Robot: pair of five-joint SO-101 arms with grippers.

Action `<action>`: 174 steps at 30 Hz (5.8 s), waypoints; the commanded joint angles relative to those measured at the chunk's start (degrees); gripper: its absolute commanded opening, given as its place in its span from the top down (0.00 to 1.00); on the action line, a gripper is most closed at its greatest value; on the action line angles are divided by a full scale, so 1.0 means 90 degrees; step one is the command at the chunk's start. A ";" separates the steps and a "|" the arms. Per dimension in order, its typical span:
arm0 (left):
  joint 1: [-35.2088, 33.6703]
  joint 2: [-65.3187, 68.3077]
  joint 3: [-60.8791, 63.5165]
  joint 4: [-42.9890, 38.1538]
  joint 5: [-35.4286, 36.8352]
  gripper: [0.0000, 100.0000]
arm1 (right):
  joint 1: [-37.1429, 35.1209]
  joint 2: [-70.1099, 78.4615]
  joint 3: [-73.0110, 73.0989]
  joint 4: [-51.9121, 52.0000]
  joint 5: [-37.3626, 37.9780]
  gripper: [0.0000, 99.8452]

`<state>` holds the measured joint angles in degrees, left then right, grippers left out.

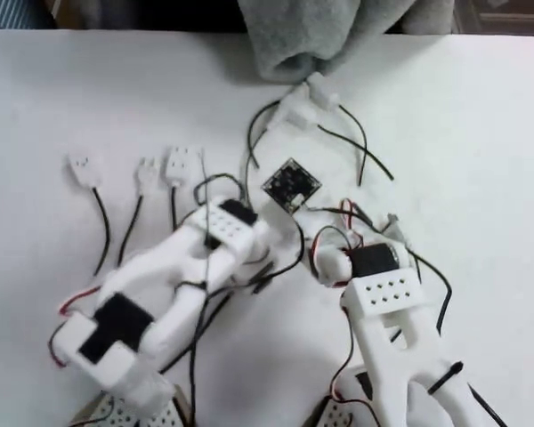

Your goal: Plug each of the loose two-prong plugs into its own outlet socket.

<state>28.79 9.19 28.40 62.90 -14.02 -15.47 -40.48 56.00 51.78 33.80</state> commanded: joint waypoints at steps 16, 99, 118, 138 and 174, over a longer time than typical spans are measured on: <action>-0.0151 0.0991 -0.1436 0.1016 -0.0029 0.95 | 0.0034 -0.0151 -0.0029 -0.0054 -0.0059 0.72; -0.2496 -0.0611 0.0176 -0.1035 -0.0410 0.82 | -0.0532 -0.0132 0.0283 -0.0103 0.0156 0.72; -0.1284 -0.0620 0.0225 -0.0303 0.0469 0.82 | -0.1245 -0.0103 0.1114 -0.1148 0.0147 0.72; -0.0220 -0.1441 0.0811 0.0117 0.0176 0.82 | -0.1167 -0.0112 0.1104 -0.1167 0.0186 0.72; -0.0493 0.0190 -0.0313 0.0293 0.0420 0.98 | -0.0337 -0.0151 0.1006 -0.1333 0.0176 0.72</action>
<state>22.73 10.68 26.64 65.54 -10.33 -23.91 -40.57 66.55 42.37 35.47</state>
